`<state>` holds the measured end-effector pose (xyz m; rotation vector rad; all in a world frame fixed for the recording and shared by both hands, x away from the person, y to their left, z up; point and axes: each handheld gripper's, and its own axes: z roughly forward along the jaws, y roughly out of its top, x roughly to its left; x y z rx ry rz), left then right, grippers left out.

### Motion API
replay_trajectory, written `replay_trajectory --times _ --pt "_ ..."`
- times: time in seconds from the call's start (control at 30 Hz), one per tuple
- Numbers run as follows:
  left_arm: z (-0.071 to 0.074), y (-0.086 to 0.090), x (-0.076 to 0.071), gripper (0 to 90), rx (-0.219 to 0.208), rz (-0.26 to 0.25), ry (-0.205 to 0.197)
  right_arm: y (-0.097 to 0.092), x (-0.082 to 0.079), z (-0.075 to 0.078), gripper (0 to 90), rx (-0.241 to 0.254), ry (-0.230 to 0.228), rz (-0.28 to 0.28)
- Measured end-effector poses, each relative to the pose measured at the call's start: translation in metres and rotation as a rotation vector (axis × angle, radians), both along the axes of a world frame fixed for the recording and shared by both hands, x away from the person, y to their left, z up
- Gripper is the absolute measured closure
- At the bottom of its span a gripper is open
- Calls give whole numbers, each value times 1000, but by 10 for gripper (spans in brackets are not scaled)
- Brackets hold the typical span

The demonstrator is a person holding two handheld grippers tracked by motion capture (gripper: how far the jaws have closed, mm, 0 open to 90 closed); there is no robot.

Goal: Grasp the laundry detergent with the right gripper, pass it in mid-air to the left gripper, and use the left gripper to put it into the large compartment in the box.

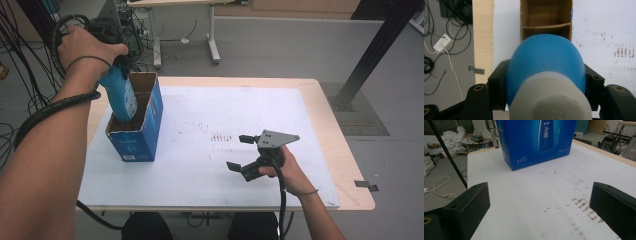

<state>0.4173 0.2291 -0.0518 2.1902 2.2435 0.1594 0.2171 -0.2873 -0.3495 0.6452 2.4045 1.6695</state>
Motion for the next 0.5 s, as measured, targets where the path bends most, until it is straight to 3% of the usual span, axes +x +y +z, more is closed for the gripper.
replay_trajectory --times 0.5 --pt "-38 -4 3 379 -5 -8 32 1 -1 0 29 -4 -1 -3"
